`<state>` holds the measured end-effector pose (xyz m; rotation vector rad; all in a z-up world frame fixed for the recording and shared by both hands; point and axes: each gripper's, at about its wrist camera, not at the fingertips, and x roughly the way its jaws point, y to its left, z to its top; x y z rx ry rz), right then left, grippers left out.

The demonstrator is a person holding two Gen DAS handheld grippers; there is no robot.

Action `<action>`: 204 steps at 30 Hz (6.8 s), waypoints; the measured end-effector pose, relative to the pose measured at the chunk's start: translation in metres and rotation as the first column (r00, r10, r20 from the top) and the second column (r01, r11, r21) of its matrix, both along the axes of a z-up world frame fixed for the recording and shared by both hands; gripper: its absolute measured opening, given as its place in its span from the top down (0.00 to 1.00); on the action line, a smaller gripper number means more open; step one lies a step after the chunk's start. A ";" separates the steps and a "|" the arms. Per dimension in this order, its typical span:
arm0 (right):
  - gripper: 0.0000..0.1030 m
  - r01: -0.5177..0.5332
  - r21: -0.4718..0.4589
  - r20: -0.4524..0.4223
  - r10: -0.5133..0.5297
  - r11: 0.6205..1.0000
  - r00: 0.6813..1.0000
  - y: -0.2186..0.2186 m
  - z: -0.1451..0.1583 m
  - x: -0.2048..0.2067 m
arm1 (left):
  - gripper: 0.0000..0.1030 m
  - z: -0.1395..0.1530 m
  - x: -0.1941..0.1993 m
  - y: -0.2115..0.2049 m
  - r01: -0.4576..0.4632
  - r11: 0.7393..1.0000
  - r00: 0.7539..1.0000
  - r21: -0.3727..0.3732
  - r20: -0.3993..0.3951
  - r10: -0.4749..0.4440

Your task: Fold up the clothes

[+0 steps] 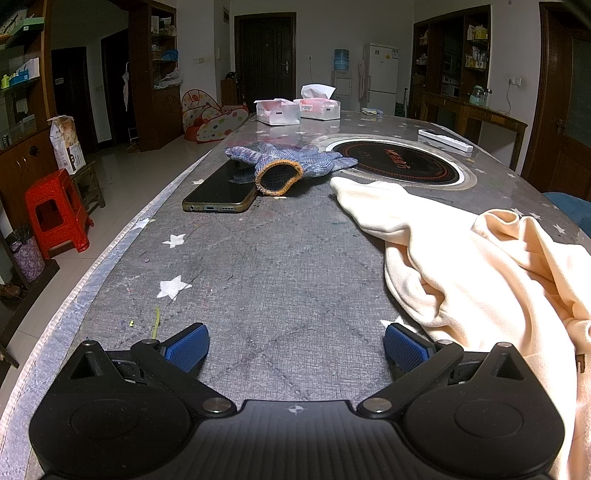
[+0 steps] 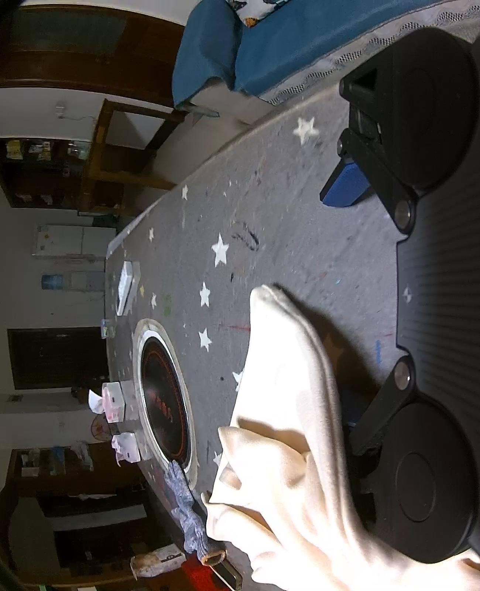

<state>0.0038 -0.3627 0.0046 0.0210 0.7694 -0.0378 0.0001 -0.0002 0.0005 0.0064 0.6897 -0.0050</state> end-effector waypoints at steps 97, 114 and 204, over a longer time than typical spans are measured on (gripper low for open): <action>0.00 -0.244 0.059 0.209 0.227 0.968 0.951 0.061 0.047 -0.075 | 0.00 0.060 -0.018 -0.110 0.225 0.973 0.974 0.048 0.000 -0.225; 0.10 -0.242 0.102 0.179 0.222 0.965 0.959 0.044 0.050 -0.030 | 0.44 0.039 0.028 -0.117 0.343 0.939 0.934 -0.035 -0.095 -0.345; 0.57 -0.670 0.085 0.018 0.671 0.738 0.741 0.074 0.065 -0.127 | 0.96 0.061 -0.145 -0.071 0.598 0.798 0.800 -0.072 -0.018 -0.600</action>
